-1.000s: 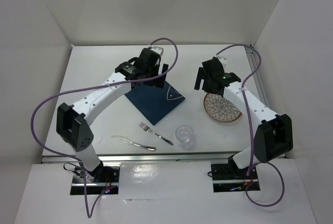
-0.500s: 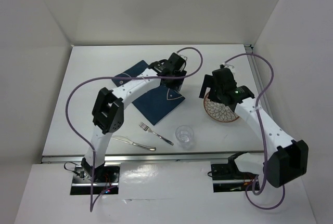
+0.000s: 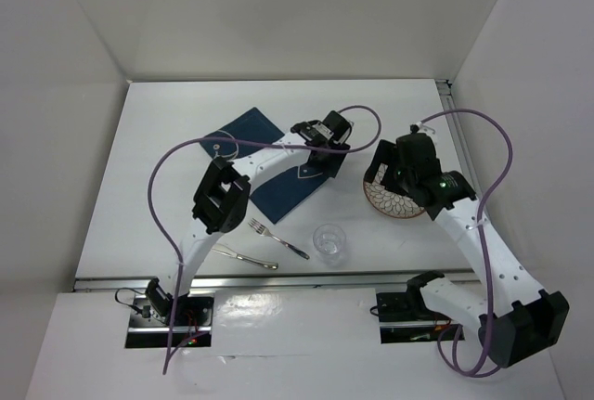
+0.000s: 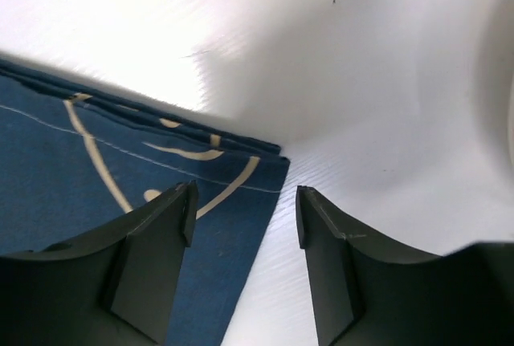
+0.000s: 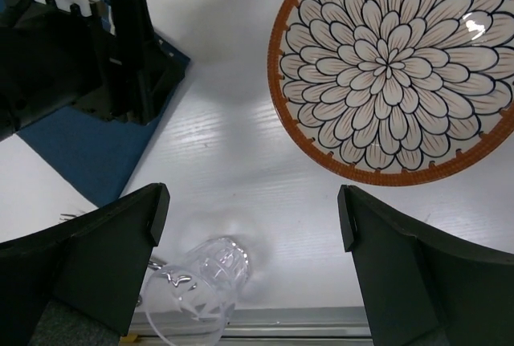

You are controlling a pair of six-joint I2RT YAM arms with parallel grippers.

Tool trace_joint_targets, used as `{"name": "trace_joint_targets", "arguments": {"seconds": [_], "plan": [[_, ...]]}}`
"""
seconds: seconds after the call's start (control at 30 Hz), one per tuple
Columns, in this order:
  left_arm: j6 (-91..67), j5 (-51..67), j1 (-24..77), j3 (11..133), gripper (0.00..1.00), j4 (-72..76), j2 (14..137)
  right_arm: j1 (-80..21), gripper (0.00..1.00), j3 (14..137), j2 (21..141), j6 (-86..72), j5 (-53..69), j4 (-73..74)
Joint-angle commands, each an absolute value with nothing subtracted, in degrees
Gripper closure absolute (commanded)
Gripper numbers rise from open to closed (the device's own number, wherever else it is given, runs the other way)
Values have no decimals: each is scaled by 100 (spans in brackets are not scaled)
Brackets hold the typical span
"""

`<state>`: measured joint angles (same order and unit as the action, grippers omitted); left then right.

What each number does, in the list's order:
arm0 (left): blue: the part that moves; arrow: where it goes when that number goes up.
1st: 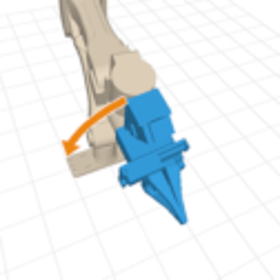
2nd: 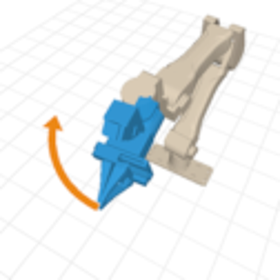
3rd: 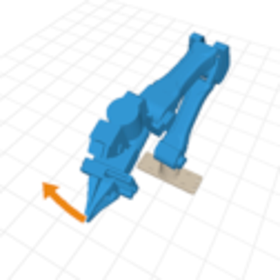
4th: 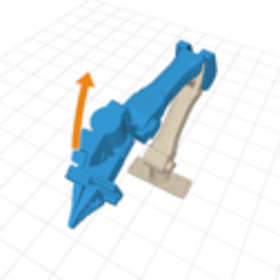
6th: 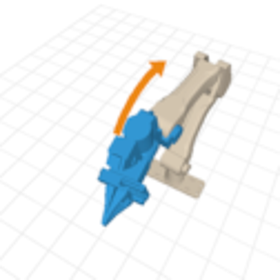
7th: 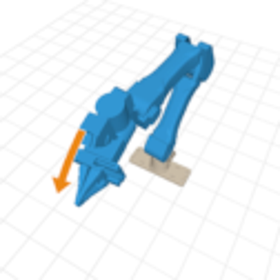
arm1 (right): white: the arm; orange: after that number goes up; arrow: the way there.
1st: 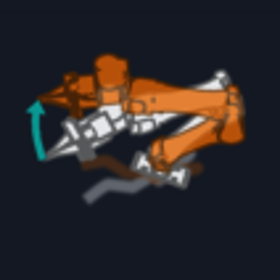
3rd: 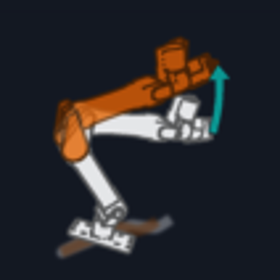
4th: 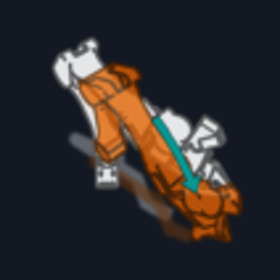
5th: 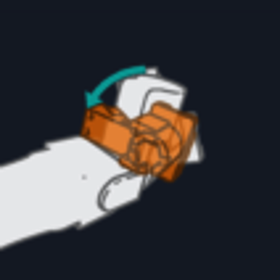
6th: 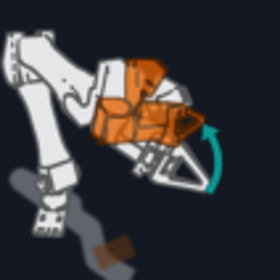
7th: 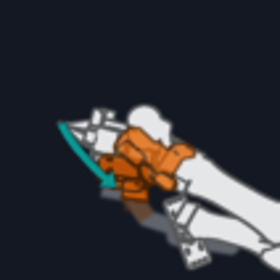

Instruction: Set the dinner table for one person

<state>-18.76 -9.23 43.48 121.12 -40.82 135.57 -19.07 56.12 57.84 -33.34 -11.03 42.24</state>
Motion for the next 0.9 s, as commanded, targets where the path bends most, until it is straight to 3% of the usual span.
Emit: {"name": "trace_joint_targets", "arguments": {"seconds": [0.0,0.17,0.27,0.3,0.33,0.43,0.67,0.87], "plan": [[-1670,-1195,4464,12322,32,-4236,13798,-1837,0,5520,5590,-3463,-1055,4438],[-1670,-1257,4465,12270,35,-4289,13922,-1837,0,5458,5476,-3568,-1107,4491],[-1670,-1362,4465,12322,43,-4359,14071,-1837,0,5458,5476,-3621,-1107,4491],[-1722,-1362,4465,12322,47,-4359,14071,-1837,0,5458,5476,-3621,-1107,4491],[-1723,-1415,4465,12383,58,-4359,14071,-1837,0,5458,5476,-3621,-1107,4491],[-1846,-1485,4465,12332,67,-4438,13826,-1837,0,5510,5476,-3621,-1160,4544],[-1898,-1327,4465,12173,100,-4491,13123,-1837,0,5511,5651,-3560,-1108,4412],[-1898,-1327,4465,12111,100,-4614,12701,-1837,0,5563,5871,-3437,-783,4141]]}}
